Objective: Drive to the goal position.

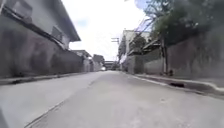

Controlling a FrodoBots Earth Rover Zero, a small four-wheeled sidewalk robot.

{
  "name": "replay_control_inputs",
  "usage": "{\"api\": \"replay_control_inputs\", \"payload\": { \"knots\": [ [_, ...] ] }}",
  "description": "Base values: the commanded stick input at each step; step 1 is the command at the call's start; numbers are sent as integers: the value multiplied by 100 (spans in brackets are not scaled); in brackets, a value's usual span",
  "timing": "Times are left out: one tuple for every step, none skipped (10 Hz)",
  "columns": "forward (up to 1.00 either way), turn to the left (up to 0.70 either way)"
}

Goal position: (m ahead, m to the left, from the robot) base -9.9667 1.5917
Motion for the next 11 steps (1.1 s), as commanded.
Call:
{"api": "replay_control_inputs", "payload": {
  "knots": [
    [70,-12],
    [70,-4],
    [70,-2],
    [70,-1],
    [70,0],
    [70,0],
    [70,0],
    [70,0],
    [70,0],
    [70,0],
    [70,0]
  ]
}}
